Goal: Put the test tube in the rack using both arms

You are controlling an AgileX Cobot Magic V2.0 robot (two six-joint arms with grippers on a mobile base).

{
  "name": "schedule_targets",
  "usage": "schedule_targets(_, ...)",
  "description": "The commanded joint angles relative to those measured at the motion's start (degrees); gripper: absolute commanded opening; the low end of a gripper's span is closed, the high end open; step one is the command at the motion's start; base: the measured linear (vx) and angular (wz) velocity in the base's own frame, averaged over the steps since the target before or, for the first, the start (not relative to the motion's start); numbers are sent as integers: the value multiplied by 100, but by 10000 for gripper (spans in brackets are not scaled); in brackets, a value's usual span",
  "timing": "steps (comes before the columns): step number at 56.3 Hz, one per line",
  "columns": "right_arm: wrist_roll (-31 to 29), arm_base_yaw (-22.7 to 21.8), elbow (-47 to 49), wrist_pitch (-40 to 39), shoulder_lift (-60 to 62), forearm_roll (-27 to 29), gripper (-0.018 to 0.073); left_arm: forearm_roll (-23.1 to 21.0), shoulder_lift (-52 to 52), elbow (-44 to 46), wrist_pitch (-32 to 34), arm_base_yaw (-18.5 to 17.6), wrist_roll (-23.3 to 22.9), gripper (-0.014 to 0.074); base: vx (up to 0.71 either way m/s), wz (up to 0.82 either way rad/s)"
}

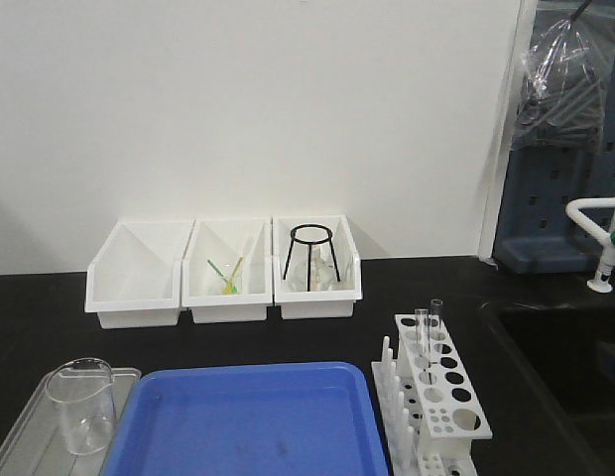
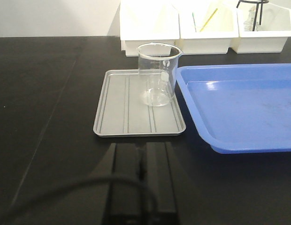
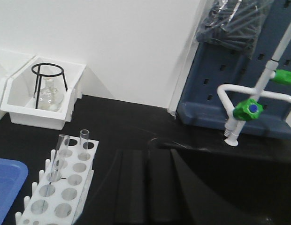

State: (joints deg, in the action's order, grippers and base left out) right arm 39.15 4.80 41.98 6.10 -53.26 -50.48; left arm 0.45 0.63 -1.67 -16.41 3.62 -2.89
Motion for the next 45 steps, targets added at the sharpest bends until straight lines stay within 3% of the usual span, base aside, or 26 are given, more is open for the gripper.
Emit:
schedule_targets(1, 222, -461, -330, -957, 500, -75, -8, -45, 84, 155, 461, 8, -37, -7, 0, 0)
schedule_targets(7, 274, -965, -1007, -1794, 1071, -87, -8, -45, 84, 155, 461, 8, -37, -7, 0, 0)
schedule_targets(11, 270, -1070, -1492, -1962, 1485, -87, -8, -45, 84, 155, 461, 8, -37, -7, 0, 0)
schedule_targets(20, 430, -1072, -2356, -1956, 2356, -58, -8, -45, 84, 155, 461, 8, -37, -7, 0, 0)
schedule_targets(31, 1096, -1072, -2982, -2096, 2990, -10, -8, -45, 84, 155, 461, 8, -37, -7, 0, 0)
schedule_targets(45, 1146, -1072, -3343, -2610, 3080, -39, -8, -45, 84, 155, 461, 8, -37, -7, 0, 0)
